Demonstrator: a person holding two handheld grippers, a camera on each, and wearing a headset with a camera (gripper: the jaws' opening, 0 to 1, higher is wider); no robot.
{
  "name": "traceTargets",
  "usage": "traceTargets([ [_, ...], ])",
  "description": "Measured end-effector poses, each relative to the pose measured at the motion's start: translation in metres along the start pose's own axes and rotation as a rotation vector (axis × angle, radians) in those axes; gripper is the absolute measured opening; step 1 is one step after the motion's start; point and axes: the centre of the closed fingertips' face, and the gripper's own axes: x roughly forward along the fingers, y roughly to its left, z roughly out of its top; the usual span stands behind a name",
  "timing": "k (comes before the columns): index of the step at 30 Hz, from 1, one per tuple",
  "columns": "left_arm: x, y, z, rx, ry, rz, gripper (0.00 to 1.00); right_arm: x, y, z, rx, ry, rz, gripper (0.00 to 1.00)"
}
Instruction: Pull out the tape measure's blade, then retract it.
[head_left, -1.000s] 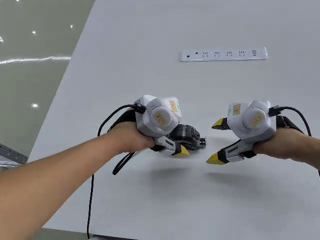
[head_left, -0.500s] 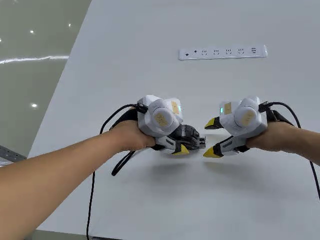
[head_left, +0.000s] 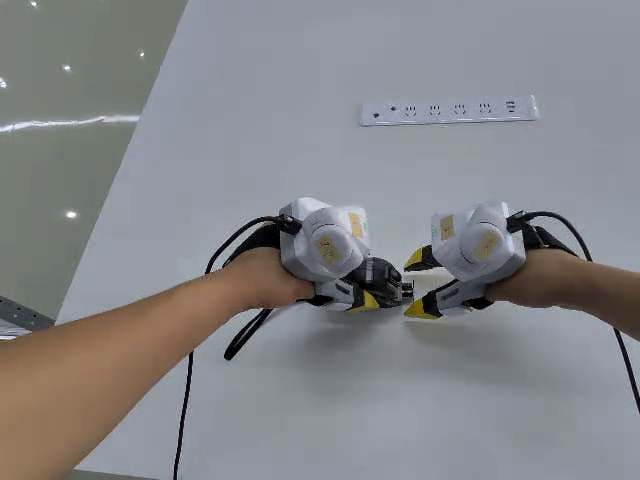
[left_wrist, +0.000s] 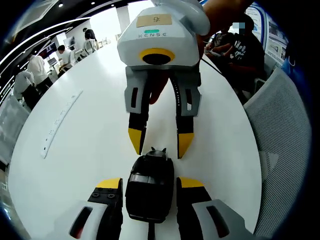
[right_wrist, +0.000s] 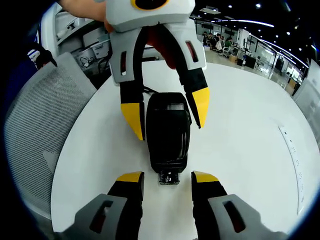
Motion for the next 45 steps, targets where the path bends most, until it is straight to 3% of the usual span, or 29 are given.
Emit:
traceTargets([
  [5,0.0,0.0004,0.0,0.011,0.0,0.003,0.33,0.0027,0.0015,-0.0023,-0.007,0.005,0.011,0.3],
  [22,0.0004,-0.0004,-0.0005,0.023,0.002,-0.008,0.33,0.0073,-0.0013,-0.0093,-0.009,0.022,0.012,0.15],
  [34,0.0007,-0.0009,-0.0011,0.034,0.019,-0.013,0.32,0.0058,-0.0024,-0.0082,-0.037,0.015,0.013,0.13],
  [45,0.0006,-0.002,-0.0006,0.056,0.008,-0.017,0.31,0.0051,-0.002,-0.008,-0.059,0.01,0.014,0.12],
])
